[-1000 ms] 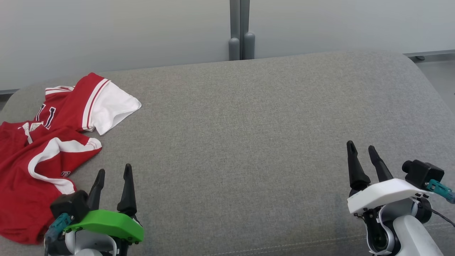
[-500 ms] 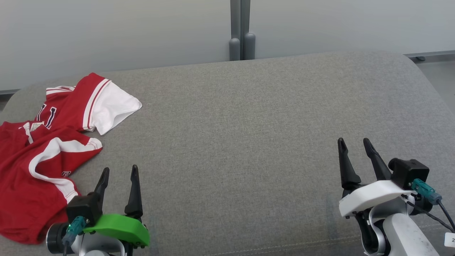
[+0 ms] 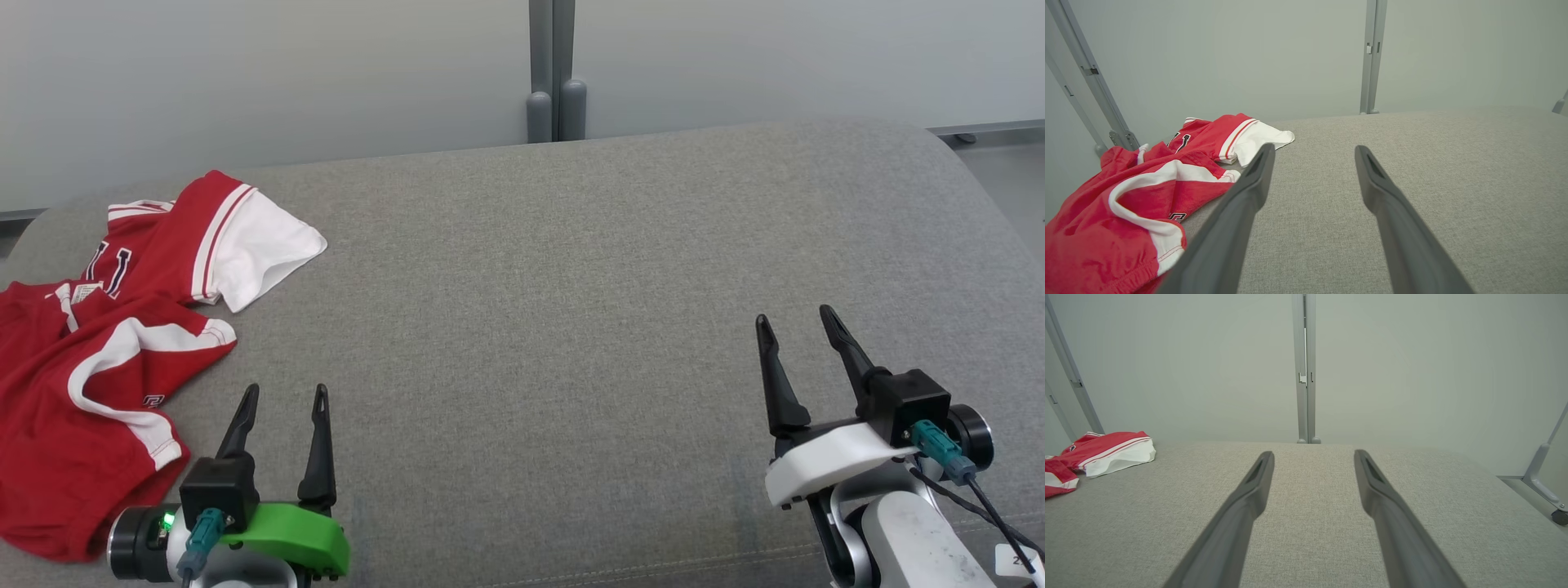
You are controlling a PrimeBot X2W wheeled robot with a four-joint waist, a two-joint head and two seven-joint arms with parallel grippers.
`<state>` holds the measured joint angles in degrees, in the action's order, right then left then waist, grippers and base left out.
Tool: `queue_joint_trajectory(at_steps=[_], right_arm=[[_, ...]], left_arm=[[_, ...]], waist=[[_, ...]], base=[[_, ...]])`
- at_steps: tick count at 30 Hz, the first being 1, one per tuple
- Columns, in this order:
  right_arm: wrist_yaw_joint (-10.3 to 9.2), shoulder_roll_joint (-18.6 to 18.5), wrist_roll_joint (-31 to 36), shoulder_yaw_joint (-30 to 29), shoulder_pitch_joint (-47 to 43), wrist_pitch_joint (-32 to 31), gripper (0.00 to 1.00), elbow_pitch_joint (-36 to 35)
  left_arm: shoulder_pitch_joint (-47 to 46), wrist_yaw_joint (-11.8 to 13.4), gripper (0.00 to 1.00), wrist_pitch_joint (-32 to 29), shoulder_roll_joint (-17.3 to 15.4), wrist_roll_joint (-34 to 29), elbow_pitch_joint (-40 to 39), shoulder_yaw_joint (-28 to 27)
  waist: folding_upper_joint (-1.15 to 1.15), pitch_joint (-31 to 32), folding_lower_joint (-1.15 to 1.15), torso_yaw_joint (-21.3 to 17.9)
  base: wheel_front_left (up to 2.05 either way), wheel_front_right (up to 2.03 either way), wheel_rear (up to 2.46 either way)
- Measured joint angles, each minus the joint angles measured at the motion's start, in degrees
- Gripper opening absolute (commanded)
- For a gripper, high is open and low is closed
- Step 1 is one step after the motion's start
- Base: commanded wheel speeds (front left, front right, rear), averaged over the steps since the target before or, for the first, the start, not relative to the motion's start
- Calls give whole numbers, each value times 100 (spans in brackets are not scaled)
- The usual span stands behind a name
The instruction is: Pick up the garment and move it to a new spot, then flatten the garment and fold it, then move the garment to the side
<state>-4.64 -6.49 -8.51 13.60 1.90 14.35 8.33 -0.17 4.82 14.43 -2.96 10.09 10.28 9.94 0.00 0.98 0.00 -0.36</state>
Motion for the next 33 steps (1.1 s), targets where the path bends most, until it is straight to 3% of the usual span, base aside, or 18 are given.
queue_joint_trajectory(at_steps=[33], right_arm=[[57,29,2,-124,0,0,100,2]], left_arm=[[-10,-24,100,0,19,56,48,-64]], waist=[[0,3,0,32]], base=[[0,0,0]])
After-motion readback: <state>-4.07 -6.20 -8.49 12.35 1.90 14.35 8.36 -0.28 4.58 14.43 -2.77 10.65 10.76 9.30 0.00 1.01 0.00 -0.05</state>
